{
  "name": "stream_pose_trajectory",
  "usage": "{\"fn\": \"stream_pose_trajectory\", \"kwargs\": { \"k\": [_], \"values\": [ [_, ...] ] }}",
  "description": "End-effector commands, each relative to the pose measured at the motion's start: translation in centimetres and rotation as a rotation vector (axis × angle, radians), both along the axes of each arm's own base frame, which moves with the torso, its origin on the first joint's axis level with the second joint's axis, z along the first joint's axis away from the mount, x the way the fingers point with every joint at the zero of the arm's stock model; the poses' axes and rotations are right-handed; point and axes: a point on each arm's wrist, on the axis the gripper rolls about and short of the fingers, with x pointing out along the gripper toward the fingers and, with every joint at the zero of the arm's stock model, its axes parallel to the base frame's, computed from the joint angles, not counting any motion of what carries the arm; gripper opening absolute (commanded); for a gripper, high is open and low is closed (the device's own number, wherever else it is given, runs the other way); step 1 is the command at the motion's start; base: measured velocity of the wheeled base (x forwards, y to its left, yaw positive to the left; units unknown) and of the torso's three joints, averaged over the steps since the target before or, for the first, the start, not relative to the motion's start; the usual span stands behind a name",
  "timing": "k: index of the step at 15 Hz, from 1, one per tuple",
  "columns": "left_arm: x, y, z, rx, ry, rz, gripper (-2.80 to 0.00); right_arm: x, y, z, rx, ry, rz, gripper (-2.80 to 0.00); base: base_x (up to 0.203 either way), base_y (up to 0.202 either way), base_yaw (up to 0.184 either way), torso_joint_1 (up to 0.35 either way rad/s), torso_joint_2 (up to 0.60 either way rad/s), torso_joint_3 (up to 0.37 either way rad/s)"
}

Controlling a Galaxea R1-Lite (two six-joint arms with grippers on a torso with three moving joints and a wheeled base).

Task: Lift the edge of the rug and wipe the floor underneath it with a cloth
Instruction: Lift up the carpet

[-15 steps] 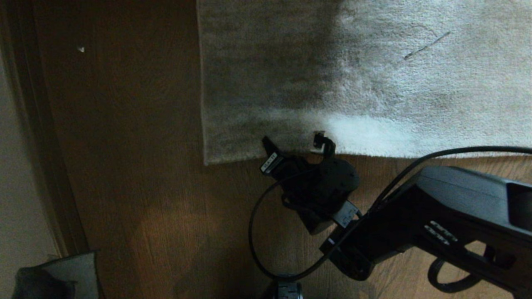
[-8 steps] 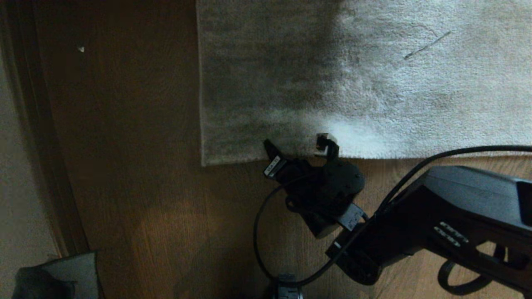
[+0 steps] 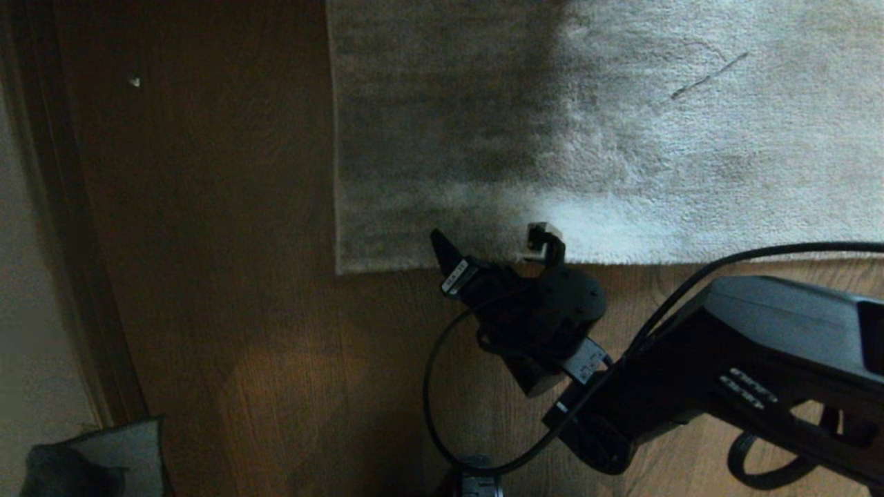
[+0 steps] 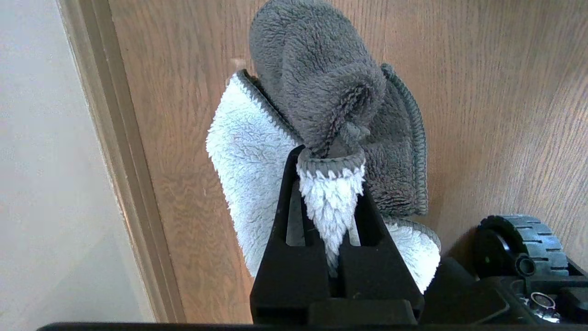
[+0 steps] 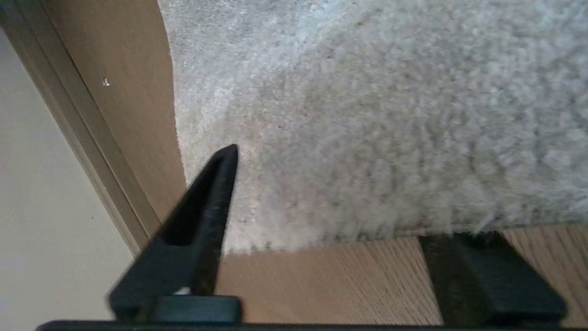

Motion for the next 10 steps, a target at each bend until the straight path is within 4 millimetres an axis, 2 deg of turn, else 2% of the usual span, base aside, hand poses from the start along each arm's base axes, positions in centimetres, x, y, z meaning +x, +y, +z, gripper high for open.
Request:
{"fn": "stream_pose_trajectory", "kwargs": {
  "k": [1, 10],
  "values": [
    [0.00, 0.00, 0.00, -0.001, -0.001, 0.000, -2.80, -0.12, -0.08, 0.42, 0.038, -0.031, 0.001, 0.00, 0.000, 0.000, 0.000, 0.000, 0.00, 0.000],
    [0.00, 0.00, 0.00, -0.001, -0.001, 0.000, -2.80, 0.00, 0.06, -0.18, 0.031, -0.019, 0.004, 0.00, 0.000, 0.000, 0.000, 0.000, 0.00, 0.000]
  ]
}}
